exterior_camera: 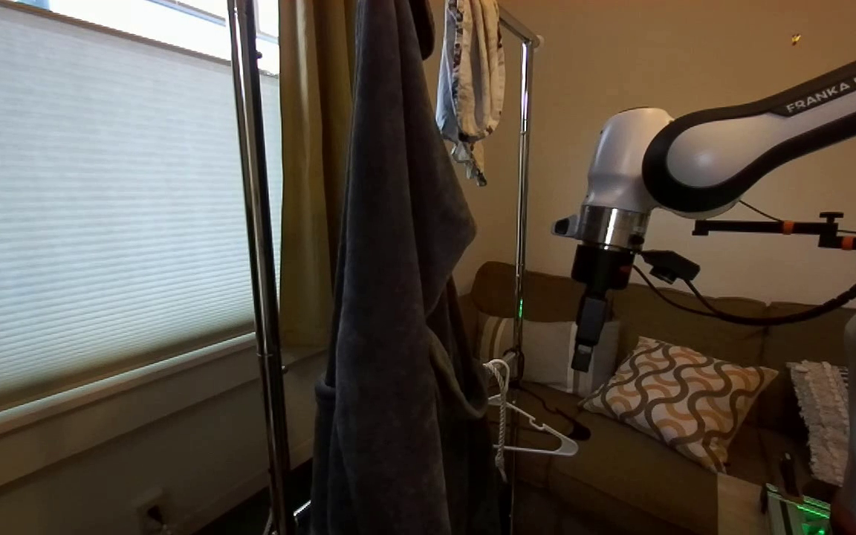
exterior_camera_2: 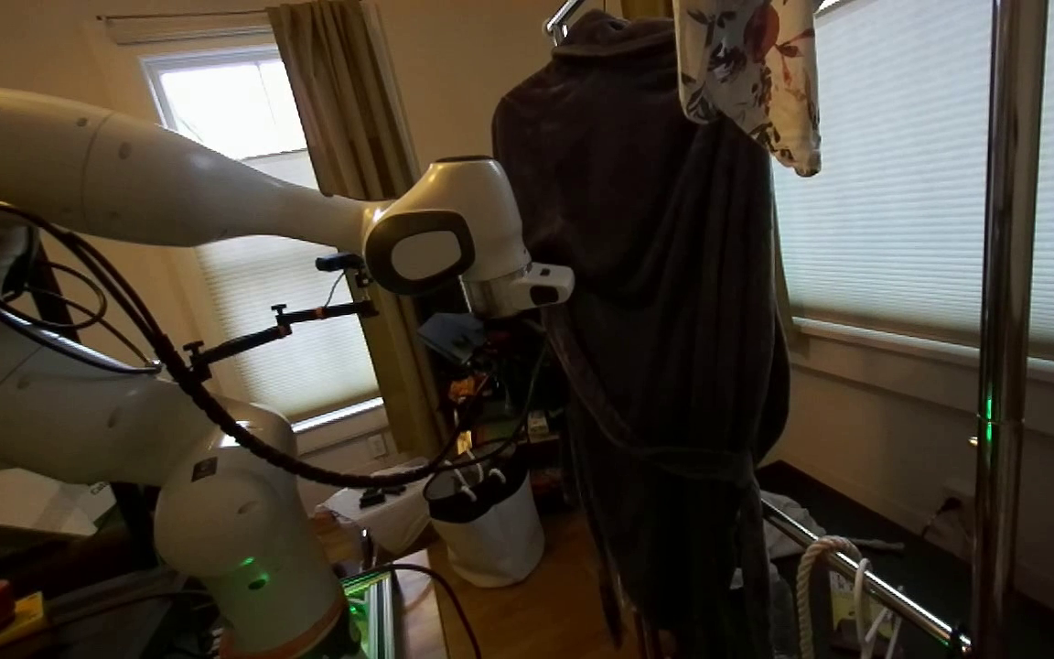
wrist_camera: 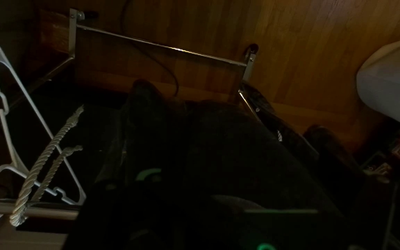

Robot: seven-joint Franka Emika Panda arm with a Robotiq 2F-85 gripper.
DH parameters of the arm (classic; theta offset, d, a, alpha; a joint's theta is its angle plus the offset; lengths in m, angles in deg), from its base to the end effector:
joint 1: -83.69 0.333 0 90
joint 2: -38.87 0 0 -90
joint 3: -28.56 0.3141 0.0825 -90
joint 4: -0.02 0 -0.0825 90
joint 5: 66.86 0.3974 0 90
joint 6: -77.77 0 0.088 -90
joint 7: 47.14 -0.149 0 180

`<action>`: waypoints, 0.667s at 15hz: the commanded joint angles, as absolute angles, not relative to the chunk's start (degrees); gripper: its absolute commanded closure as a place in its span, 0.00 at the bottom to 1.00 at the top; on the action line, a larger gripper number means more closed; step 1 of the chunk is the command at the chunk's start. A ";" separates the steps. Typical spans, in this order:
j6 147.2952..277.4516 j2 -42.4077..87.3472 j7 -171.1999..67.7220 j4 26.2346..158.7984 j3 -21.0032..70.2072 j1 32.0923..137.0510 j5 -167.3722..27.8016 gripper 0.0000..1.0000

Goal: Move the robe from the top to the bottom of the clothing rack

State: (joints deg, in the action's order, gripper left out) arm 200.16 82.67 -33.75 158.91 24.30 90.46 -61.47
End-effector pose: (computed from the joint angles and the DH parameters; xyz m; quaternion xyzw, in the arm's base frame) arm 0.3425 0.0268 0.3865 -0.9881 -0.1239 -0.0677 0.0613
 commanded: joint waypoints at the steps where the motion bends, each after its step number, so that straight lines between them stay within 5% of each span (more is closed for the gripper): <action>1: 199.17 83.84 -35.17 156.02 25.55 92.47 -58.42 0.00; 10: 188.66 93.94 -38.03 137.21 25.64 90.79 -57.33 0.00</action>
State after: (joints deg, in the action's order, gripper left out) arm 191.60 91.58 -37.97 141.12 26.01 91.67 -56.94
